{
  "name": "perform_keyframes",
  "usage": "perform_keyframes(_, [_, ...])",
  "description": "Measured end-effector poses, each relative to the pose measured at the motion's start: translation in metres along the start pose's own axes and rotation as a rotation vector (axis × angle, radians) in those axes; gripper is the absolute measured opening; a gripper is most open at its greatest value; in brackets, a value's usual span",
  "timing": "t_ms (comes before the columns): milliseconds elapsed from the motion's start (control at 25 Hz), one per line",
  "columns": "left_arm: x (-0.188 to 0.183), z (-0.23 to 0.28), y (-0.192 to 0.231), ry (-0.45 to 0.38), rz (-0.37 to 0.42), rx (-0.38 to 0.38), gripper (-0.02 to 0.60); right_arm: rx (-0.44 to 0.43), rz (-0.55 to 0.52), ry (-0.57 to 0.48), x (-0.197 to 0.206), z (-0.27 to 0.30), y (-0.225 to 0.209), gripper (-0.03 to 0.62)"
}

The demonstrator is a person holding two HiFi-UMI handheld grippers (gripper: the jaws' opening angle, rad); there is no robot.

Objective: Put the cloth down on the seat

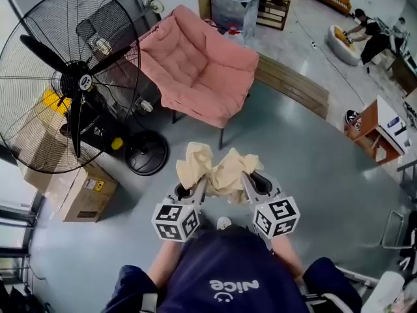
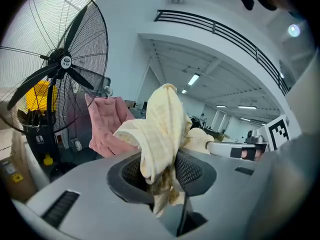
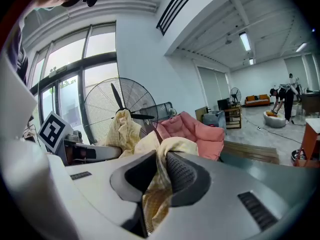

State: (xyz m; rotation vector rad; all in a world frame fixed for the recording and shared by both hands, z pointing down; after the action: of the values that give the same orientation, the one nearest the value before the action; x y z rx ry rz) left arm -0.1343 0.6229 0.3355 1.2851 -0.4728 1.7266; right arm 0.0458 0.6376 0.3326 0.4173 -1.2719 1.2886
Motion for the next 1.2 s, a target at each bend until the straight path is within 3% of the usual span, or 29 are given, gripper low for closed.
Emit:
perform_keyframes(240, [0.005, 0.015, -0.005, 0.016, 0.031, 0.002, 0.14, 0.013, 0.025, -0.005, 0.004, 0.003, -0.014, 0.087])
perform_keyframes(520, [0.003, 0.059, 0.014, 0.041, 0.038, 0.067, 0.141, 0.068, 0.046, -0.001, 0.0, 0.033, -0.034, 0.086])
perform_keyframes(1200, [-0.064, 0.176, 0.122, 0.063, 0.141, 0.262, 0.141, 0.2, 0.072, -0.077, -0.061, 0.165, -0.047, 0.087])
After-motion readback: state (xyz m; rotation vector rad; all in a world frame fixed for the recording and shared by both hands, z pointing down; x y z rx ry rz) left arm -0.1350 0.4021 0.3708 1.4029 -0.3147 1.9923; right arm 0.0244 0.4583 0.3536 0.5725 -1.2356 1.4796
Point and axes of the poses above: the fingertips, and each gripper's own axes: z forward along the fingers, y to its left, x out of its underside, the point moved 5 cm from there along -z, backward along the fingers, and after that the axes turned 9 degrees about z, right-handed, at the moved point
